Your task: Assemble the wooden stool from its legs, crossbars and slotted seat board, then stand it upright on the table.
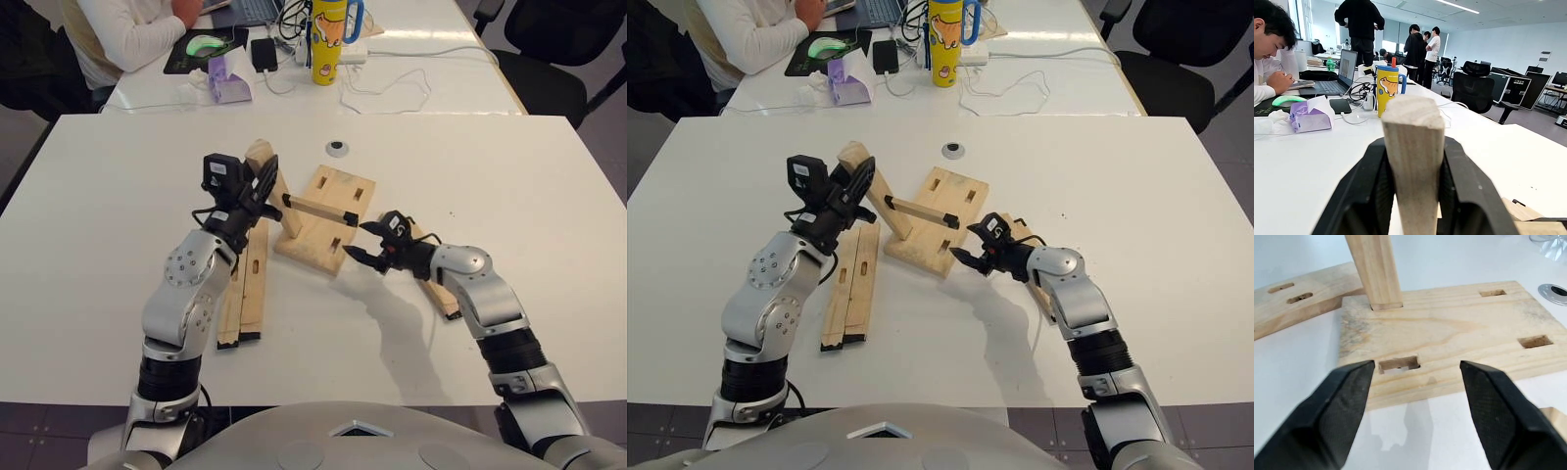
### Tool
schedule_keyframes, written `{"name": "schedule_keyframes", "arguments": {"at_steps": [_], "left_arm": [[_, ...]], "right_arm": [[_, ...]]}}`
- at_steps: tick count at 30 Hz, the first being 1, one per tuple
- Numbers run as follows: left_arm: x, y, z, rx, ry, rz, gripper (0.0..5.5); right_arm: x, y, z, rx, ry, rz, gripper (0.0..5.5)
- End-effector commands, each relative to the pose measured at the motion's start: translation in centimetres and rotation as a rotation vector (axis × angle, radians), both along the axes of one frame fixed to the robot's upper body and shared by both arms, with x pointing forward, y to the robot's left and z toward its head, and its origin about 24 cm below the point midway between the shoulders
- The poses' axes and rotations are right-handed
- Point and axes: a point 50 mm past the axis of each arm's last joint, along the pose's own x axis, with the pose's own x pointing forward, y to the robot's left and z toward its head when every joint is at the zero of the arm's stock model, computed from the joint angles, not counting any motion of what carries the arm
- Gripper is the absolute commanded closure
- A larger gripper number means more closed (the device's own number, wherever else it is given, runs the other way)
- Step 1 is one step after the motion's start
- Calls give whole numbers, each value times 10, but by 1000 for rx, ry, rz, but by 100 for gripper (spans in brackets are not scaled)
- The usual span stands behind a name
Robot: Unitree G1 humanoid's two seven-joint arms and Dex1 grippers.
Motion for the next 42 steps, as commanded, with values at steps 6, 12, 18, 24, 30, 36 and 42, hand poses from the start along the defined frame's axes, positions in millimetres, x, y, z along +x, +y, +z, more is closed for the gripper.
{"name": "schedule_keyframes", "arguments": {"at_steps": [6,12,18,24,30,36,42], "left_arm": [[0,6,7,25,-53,32,393],[-3,3,28,-23,-143,-9,359],[-4,30,75,-56,-309,58,359],[-7,86,61,-91,-190,153,359],[-31,108,-19,-11,328,100,359],[-55,96,-51,138,580,-34,359],[-68,92,-69,242,685,-89,359]], "right_arm": [[-1,-7,-4,-5,1,-31,225],[-3,-8,-5,-9,5,-33,225],[-4,-11,-7,-18,6,-44,225],[-5,-13,-9,-19,4,-65,225],[-7,-19,-11,-24,0,-114,225],[-11,-18,-14,-24,0,-139,225],[-12,-17,-15,-22,2,-146,225]]}}
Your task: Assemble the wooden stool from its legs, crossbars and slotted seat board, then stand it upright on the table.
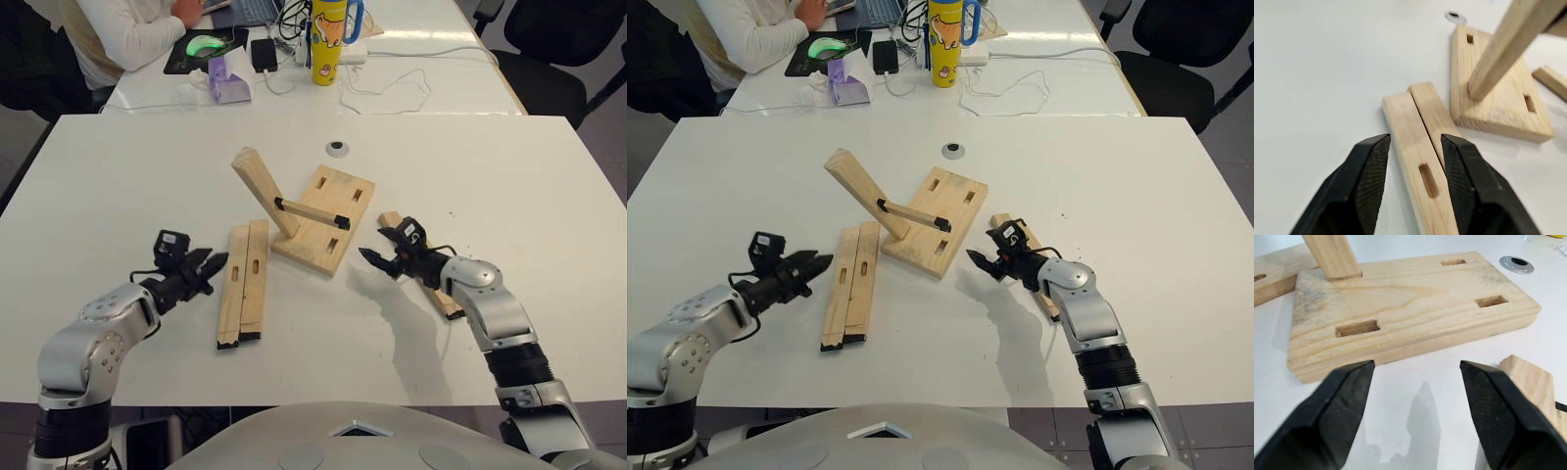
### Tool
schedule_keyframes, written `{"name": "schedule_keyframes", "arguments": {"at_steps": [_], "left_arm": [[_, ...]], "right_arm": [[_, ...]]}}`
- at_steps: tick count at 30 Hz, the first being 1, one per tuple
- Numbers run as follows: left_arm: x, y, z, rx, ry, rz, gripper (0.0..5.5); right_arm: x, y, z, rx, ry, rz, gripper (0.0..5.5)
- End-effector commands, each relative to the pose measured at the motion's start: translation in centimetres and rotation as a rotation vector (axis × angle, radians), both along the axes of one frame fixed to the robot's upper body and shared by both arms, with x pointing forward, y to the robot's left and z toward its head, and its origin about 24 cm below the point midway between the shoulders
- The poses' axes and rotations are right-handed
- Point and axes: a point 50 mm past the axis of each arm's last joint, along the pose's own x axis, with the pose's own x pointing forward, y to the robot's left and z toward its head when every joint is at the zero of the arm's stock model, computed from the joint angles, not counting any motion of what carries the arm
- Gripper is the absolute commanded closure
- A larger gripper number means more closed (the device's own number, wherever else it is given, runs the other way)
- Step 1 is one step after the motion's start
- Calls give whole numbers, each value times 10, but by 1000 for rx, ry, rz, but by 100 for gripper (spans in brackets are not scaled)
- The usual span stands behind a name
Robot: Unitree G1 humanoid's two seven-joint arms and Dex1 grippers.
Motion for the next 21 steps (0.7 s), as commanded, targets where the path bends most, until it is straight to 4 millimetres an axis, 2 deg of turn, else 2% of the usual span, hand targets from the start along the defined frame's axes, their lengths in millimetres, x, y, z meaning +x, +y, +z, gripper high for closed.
{"name": "schedule_keyframes", "arguments": {"at_steps": [1,4,13,18,21], "left_arm": [[-7,1,-9,72,54,-32,359],[-6,3,-14,110,61,-14,359],[1,-8,-28,63,75,9,359],[3,-7,-34,88,80,27,359],[3,-6,-36,101,82,27,393]], "right_arm": [[-1,2,0,5,-6,-10,225],[-2,3,0,9,-6,-6,225],[-3,7,-1,11,-4,7,225],[-3,8,-1,10,-4,12,225],[-3,8,-1,10,-4,13,225]]}}
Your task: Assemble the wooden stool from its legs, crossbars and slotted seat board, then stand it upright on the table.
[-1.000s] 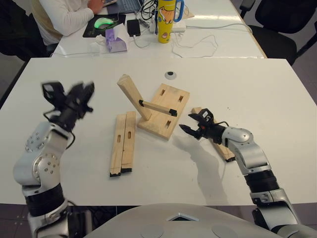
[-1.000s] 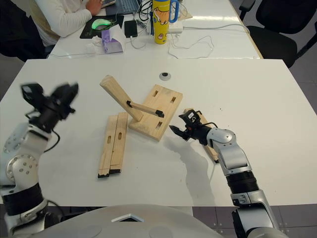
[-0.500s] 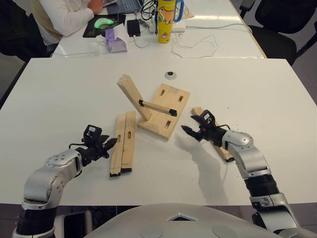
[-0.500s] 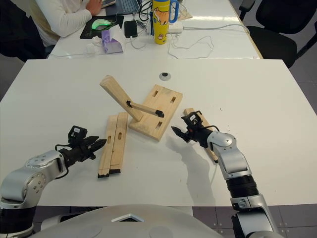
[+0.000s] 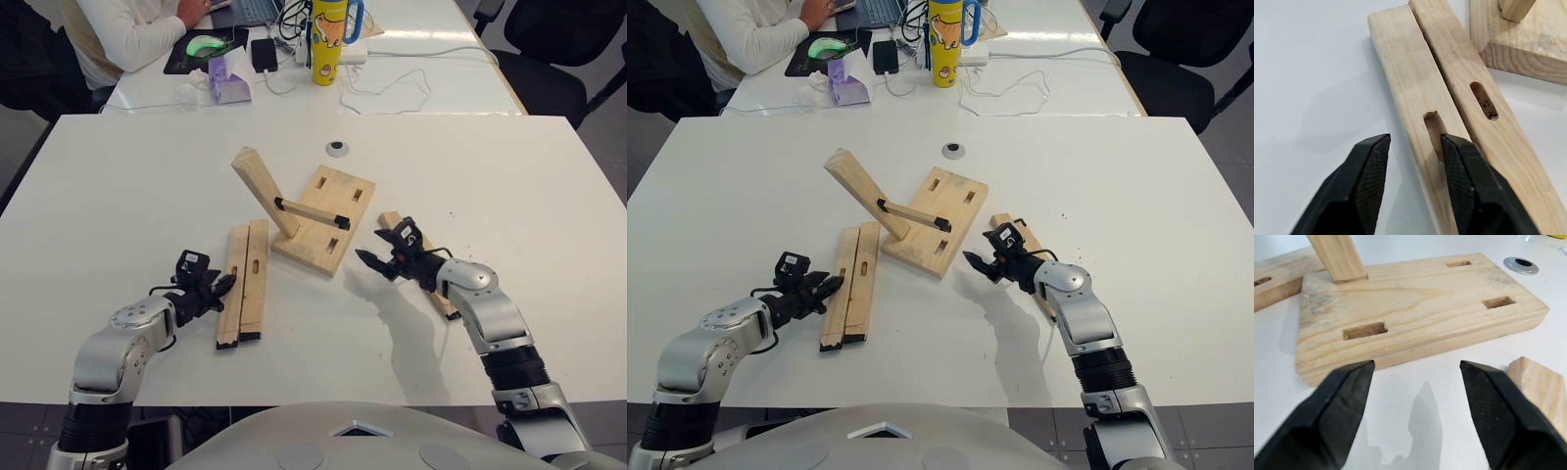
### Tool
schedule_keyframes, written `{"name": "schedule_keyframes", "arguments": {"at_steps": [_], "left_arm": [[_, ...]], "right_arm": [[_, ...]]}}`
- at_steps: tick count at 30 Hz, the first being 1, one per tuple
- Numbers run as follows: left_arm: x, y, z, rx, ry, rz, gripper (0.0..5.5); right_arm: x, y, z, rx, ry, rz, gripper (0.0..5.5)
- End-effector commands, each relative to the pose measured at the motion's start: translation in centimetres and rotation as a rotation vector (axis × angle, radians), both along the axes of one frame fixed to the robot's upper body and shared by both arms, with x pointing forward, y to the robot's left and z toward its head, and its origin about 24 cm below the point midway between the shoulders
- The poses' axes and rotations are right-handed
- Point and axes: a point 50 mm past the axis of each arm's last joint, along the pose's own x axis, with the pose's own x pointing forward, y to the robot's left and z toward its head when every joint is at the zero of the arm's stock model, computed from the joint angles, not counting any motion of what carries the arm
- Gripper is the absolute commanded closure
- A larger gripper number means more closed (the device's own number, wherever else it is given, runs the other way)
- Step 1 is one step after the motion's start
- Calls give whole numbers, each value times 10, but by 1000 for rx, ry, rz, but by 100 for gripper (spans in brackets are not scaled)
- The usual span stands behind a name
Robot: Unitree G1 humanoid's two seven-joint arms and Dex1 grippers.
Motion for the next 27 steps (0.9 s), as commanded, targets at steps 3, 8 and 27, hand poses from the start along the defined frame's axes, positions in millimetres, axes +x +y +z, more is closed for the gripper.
{"name": "schedule_keyframes", "arguments": {"at_steps": [3,8,27], "left_arm": [[-1,1,-6,39,20,3,437],[2,1,-4,45,13,-3,481],[61,24,113,132,-716,188,493]], "right_arm": [[-1,3,1,-4,-4,7,225],[-1,2,1,-5,-5,5,225],[49,-12,76,321,-267,-245,225]]}}
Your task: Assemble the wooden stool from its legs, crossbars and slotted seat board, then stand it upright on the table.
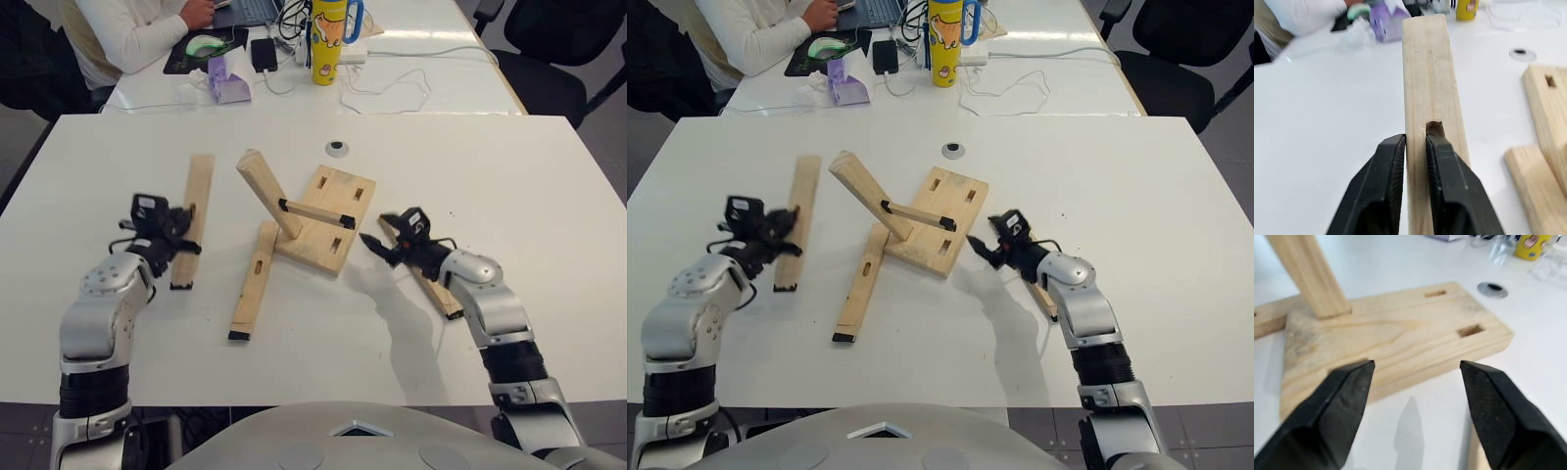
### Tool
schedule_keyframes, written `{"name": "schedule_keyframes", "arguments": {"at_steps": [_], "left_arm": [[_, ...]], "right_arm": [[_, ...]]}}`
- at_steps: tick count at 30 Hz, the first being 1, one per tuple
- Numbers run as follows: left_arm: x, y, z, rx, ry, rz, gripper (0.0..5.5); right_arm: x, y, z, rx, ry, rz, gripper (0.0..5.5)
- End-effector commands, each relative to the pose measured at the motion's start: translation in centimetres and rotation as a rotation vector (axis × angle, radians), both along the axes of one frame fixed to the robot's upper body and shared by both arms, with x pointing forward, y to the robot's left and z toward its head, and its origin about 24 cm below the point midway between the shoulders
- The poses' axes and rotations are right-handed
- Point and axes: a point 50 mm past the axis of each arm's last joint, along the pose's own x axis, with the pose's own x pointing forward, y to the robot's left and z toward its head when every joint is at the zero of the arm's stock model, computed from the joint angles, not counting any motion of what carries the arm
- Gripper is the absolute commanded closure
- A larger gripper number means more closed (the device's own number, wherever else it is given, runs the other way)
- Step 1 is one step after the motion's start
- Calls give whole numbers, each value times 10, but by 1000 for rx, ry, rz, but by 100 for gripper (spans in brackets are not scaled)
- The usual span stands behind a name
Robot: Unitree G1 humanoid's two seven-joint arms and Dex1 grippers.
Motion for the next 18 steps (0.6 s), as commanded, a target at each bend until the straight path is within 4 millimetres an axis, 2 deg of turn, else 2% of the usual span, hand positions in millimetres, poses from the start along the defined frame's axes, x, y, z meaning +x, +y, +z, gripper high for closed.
{"name": "schedule_keyframes", "arguments": {"at_steps": [1,3,4,8,11,15,18], "left_arm": [[10,-8,54,42,-298,-50,493],[12,-18,77,50,-414,-117,493],[11,-24,91,48,-479,-157,493],[6,-49,129,55,-636,-307,493],[3,-66,137,50,-658,-419,493],[0,-79,139,54,-646,-515,493],[-2,-86,137,57,-625,-574,493]], "right_arm": [[34,-7,66,317,-143,-133,225],[43,-8,104,540,-153,-120,225],[45,-5,123,646,-143,-78,207],[34,24,180,962,-33,186,154],[31,49,192,1013,104,288,114],[24,71,194,1011,213,340,47],[17,84,193,997,265,364,32]]}}
